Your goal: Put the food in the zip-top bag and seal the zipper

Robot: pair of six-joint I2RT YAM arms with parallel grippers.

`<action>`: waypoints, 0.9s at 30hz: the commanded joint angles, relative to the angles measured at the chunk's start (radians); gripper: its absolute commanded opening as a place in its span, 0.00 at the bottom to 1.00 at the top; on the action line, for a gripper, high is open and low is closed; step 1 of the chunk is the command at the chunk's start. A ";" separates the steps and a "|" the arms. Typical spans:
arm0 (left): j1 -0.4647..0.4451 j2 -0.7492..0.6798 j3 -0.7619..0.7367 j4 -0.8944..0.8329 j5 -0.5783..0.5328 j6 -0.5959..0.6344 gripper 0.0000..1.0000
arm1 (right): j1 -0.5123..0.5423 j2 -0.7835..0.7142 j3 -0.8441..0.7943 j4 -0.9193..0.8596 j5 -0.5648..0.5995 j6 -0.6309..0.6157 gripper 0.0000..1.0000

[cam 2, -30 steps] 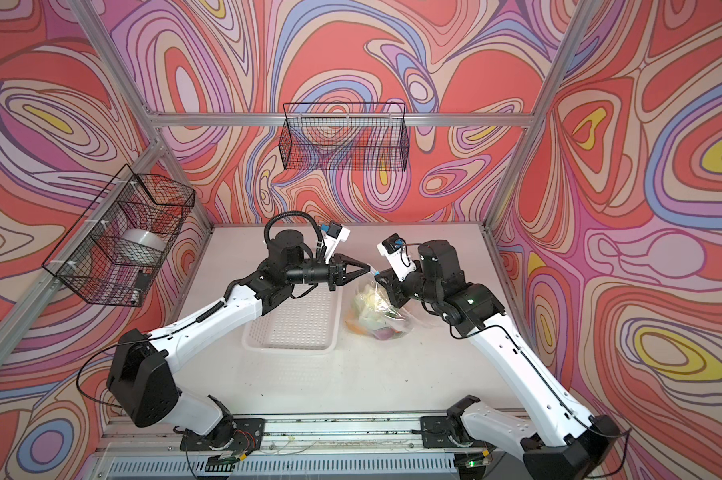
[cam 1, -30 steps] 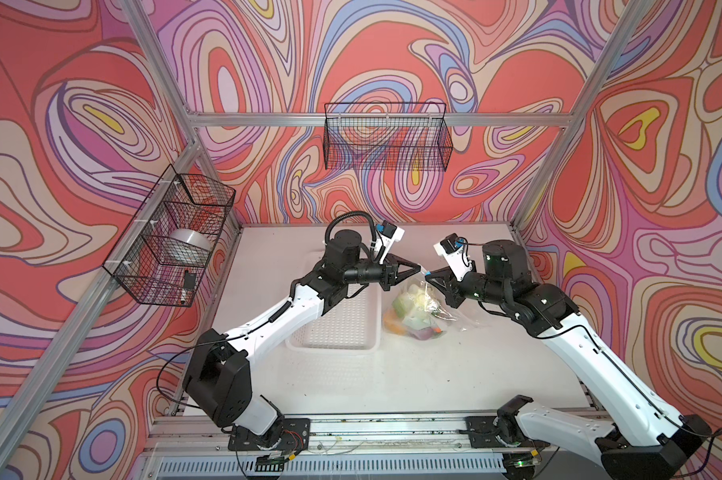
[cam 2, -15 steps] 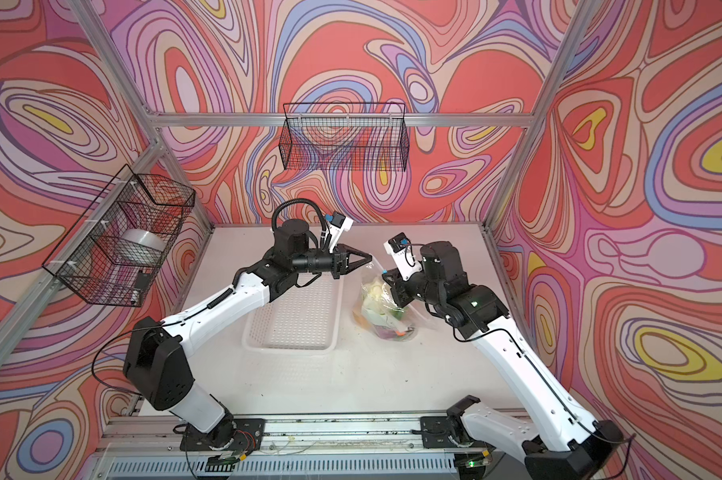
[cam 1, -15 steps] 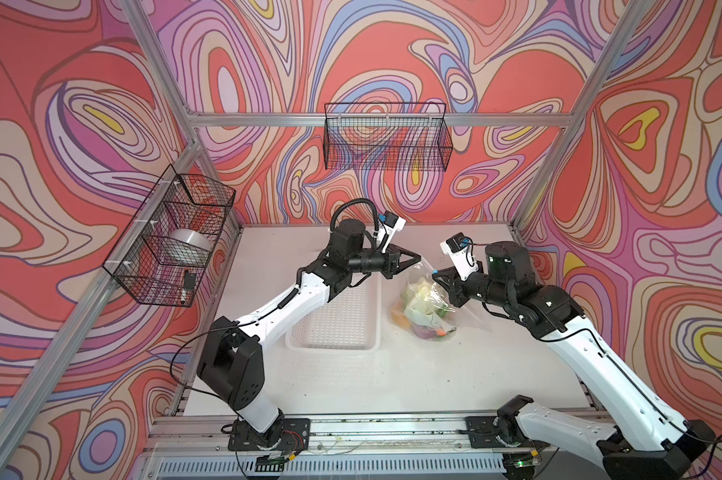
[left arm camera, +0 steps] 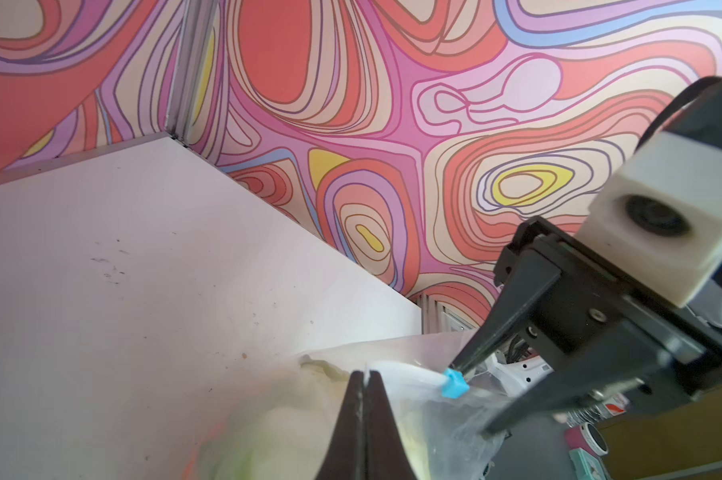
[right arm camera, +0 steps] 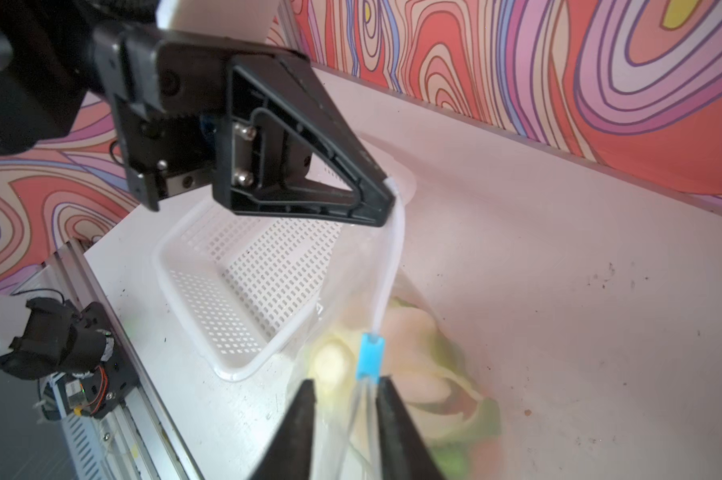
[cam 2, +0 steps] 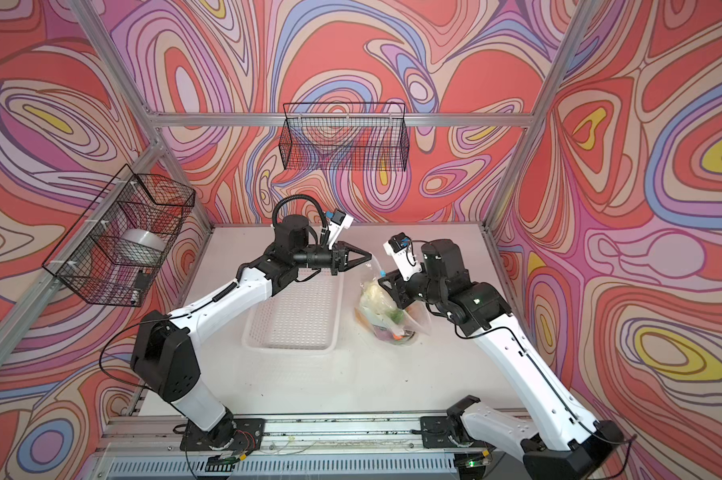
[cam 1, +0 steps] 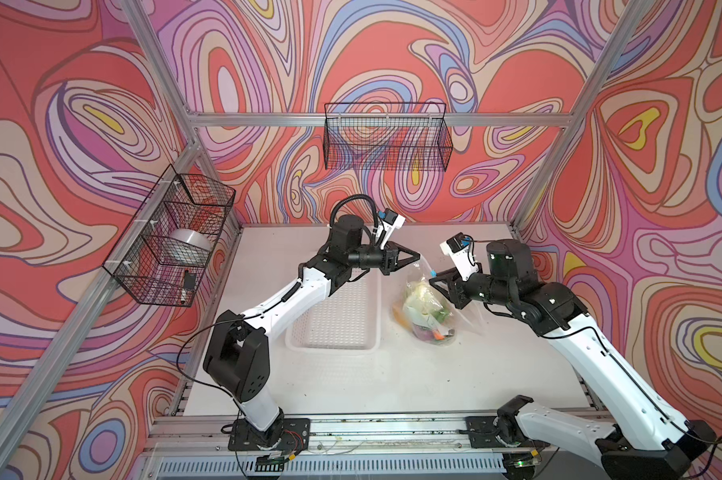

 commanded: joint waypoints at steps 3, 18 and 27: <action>-0.013 -0.063 -0.039 0.007 0.010 0.065 0.00 | 0.001 0.052 0.096 -0.034 -0.023 0.007 0.62; -0.013 -0.081 -0.053 0.077 -0.025 0.033 0.00 | 0.001 0.060 0.075 -0.068 -0.009 -0.005 0.54; -0.012 -0.106 -0.065 0.084 -0.042 0.037 0.00 | 0.001 0.054 0.039 -0.045 0.012 0.023 0.31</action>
